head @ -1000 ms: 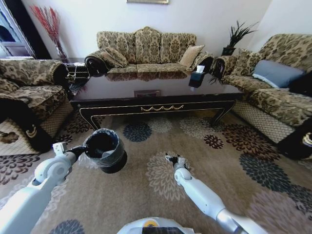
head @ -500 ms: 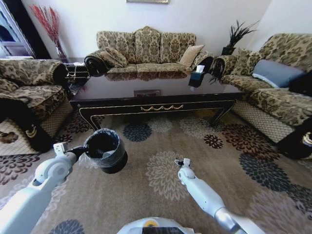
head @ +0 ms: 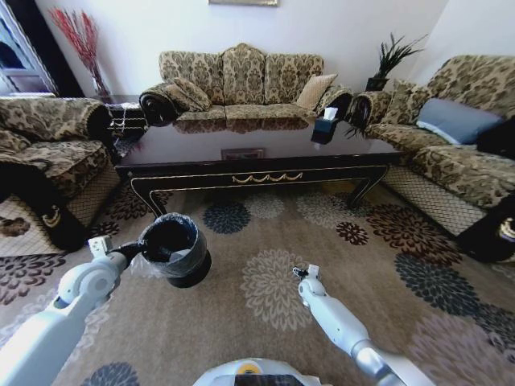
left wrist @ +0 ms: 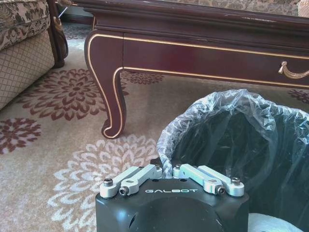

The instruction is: Move to the front of the table and pick up the trash from the floor, then place it into the trash bin.

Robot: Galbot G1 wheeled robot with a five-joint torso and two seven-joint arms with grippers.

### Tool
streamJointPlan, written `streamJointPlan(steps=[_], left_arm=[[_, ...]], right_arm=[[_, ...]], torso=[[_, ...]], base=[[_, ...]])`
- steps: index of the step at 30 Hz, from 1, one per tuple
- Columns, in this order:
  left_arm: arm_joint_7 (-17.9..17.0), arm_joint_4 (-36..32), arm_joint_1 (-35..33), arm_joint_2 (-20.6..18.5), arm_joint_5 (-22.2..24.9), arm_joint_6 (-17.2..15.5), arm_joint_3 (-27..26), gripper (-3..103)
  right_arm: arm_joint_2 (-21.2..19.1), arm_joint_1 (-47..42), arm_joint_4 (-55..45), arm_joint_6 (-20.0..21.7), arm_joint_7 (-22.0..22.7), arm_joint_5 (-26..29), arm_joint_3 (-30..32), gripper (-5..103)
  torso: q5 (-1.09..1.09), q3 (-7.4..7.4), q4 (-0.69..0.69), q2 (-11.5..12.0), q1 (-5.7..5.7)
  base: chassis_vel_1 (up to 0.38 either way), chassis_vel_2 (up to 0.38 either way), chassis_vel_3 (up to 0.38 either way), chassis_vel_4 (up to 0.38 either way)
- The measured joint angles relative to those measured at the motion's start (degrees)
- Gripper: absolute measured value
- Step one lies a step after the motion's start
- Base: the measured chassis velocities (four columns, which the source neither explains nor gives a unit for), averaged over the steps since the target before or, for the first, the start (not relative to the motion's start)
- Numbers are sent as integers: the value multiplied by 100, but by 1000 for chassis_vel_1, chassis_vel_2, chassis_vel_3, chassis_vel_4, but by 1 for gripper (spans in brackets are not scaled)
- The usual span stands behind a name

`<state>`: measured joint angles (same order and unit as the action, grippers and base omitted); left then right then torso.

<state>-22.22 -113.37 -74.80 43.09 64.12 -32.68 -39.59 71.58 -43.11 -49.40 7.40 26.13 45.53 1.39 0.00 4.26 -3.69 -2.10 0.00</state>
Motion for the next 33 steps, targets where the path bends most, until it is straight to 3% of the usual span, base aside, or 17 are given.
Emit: streamJointPlan(steps=[1, 4, 8, 10, 11, 13, 20, 28, 31, 33], left_arm=[[0, 6, 1, -3, 0, 0, -2, 4], [0, 19, 3, -18, 2, 0, -9, 4], [2, 20, 5, -40, 11, 0, -17, 4], [3, 19, 6, -44, 13, 0, -17, 4], [4, 19, 11, -54, 18, 0, -19, 4], [4, 19, 18, -68, 26, -1, -19, 4], [5, 5, 14, -71, 28, -1, -7, 4], [10, -24, -1, -57, 25, -1, 7, 4], [10, -44, -15, -58, 22, -2, 4, 4], [13, -74, -45, -57, 23, -1, -11, 4]], right_arm=[[0, 16, 26, 1, -8, -6, -1, 90], [-5, 85, 149, 45, -21, -91, -19, 74], [3, 98, 200, 84, -22, -154, -28, 63], [4, 92, 200, 90, -21, -164, -28, 63], [3, 60, 188, 98, -20, -189, -30, 53], [-3, -11, 149, 100, -20, -240, -41, 42], [-85, -255, -109, 102, -36, -314, -22, 22], [-316, -525, -909, 219, 60, -62, -29, 15], [-383, -530, -1185, 160, 56, -32, -26, 15], [-494, -487, -1583, -90, -53, -106, -44, 15]], torso=[[0, 0, 0, 0, 0], [0, 0, 0, 0, 0], [0, 0, 0, 0, 0], [0, 0, 0, 0, 0], [-2, -1, 1, 0, 0], [-2, -1, 0, 0, 0], [-4, -2, 0, -1, -1], [7, 3, -2, 0, 0], [4, 2, 1, 1, 0], [3, 2, 2, 1, 0]], base=[[0, 0, 0, 0], [0, 0, 0, 0], [0, 0, 0, 0], [0, 0, 0, 0], [0, 0, 0, 0], [0, 0, 0, 0], [0, 0, 0, 0], [0, 0, 0, 0], [0, 0, 0, 0], [0, 0, 0, 0]])
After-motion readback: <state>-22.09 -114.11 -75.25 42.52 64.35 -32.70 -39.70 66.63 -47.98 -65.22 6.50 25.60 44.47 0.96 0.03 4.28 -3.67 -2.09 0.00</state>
